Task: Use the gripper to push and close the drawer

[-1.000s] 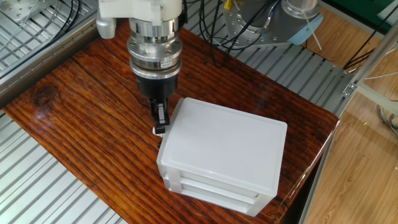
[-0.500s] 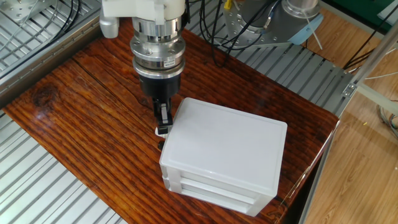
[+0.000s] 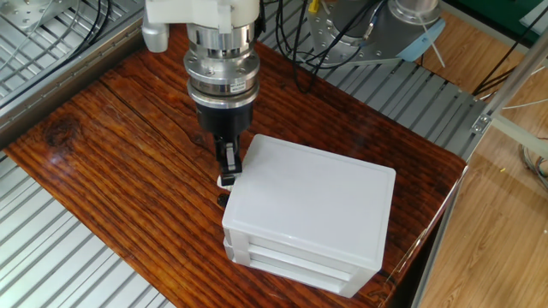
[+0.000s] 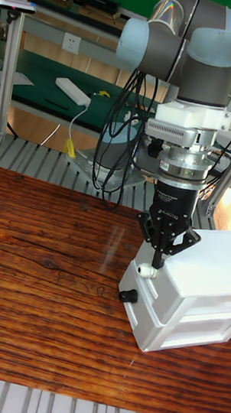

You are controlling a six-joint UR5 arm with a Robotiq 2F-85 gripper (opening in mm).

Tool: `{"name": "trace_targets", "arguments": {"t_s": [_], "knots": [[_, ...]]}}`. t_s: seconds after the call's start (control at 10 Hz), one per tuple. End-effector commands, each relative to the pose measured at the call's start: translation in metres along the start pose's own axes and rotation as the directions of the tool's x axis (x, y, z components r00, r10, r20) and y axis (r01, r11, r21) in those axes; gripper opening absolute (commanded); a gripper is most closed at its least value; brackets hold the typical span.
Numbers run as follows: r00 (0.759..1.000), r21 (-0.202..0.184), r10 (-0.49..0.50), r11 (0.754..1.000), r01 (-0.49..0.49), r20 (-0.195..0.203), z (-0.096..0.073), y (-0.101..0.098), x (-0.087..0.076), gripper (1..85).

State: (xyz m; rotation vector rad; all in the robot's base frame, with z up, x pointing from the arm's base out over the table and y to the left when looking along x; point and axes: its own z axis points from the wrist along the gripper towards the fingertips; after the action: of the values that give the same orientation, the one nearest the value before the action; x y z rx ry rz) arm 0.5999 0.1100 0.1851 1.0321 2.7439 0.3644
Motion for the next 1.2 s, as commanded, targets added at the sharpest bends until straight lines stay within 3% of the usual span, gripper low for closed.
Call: {"name": "trace_targets", "arguments": {"t_s": [0.0,0.3,0.4,0.5,0.6,0.7,0.8,0.9,1.0,1.1], "knots": [[1.000,0.021,-0.024,1.000,0.024,-0.013,-0.008,-0.011,-0.012,1.0],[0.985,0.151,-0.167,0.976,0.160,0.038,-0.019,-0.040,-0.041,1.0],[0.958,0.229,-0.280,0.938,0.261,0.058,-0.025,-0.055,-0.058,1.0],[0.925,0.255,-0.377,0.901,0.352,0.055,-0.028,-0.059,-0.066,1.0],[0.900,0.209,-0.435,0.883,0.420,0.031,-0.028,-0.050,-0.062,1.0],[0.887,0.215,-0.462,0.868,0.448,0.014,-0.037,-0.055,-0.064,1.0],[0.876,0.205,-0.480,0.862,0.463,0.041,-0.043,-0.050,-0.073,1.0],[0.838,0.212,-0.537,0.834,0.510,0.099,-0.046,-0.043,-0.091,1.0],[0.811,0.249,-0.579,0.801,0.545,0.087,-0.046,-0.052,-0.098,1.0],[0.811,0.224,-0.581,0.801,0.555,0.071,-0.038,-0.052,-0.097,1.0]]}}
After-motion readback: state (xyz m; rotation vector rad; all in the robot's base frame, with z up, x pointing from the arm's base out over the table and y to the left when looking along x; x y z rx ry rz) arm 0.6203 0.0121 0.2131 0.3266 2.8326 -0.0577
